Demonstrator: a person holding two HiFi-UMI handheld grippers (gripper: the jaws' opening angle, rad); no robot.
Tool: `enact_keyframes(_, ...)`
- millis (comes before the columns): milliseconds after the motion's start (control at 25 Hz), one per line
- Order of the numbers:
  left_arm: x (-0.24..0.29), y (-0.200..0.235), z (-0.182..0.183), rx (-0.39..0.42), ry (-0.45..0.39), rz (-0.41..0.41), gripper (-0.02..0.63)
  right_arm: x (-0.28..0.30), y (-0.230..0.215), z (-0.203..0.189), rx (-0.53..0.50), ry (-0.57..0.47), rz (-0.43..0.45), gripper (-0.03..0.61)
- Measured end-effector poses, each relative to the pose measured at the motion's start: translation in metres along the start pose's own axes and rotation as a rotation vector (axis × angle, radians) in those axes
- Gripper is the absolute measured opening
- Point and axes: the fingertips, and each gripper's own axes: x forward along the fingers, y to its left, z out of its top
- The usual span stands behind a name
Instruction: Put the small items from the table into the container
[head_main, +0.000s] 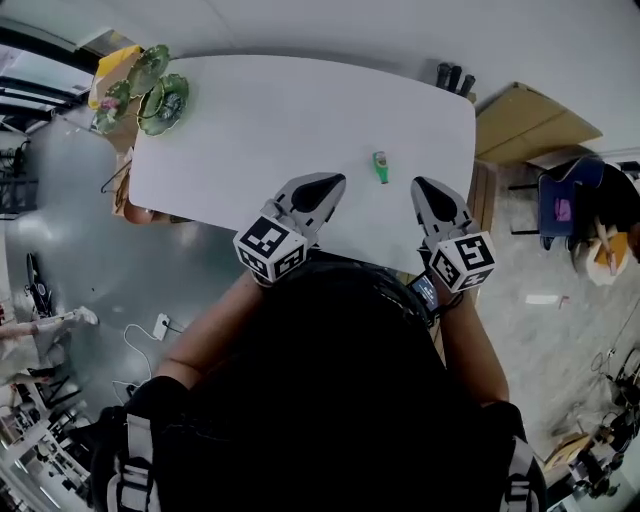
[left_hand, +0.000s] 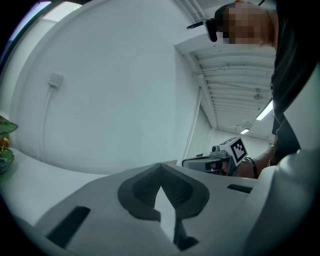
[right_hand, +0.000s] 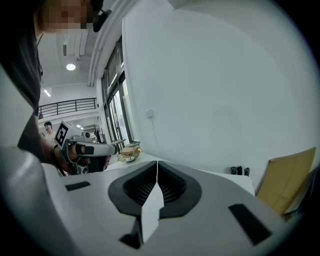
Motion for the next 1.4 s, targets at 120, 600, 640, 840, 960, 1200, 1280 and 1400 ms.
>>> enact_keyframes(120,0.007,0.000,-0.002,-0.006,-0.007,-0.001,0.005,-0.002,-0.003,0.000,0.000,0.007,0.001,0.020)
enact_keyframes(600,0.037,0.020,-0.031,-0.032,0.062,-0.055,0.005,0.013,-0.024,-0.032,0.058,0.097,-0.027,0.020)
enact_keyframes(640,0.040,0.022,-0.035,-0.031,0.071,-0.063,0.005,0.017,-0.026,-0.036,0.061,0.112,-0.028,0.020)
enact_keyframes(840,0.057,0.035,-0.062,-0.042,0.121,-0.104,0.005,0.042,-0.032,-0.056,0.061,0.180,-0.020,0.021)
enact_keyframes(960,0.066,0.039,-0.084,-0.055,0.157,-0.154,0.005,0.059,-0.039,-0.071,0.085,0.211,-0.024,0.023)
enact_keyframes(1200,0.079,0.051,-0.119,-0.095,0.234,-0.210,0.005,0.092,-0.054,-0.107,0.181,0.294,-0.046,0.078)
enact_keyframes(1280,0.083,0.059,-0.129,-0.102,0.251,-0.207,0.005,0.102,-0.060,-0.123,0.183,0.332,-0.062,0.090)
enact_keyframes(1400,0.091,0.068,-0.138,-0.113,0.269,-0.207,0.005,0.117,-0.070,-0.152,0.187,0.398,-0.075,0.106)
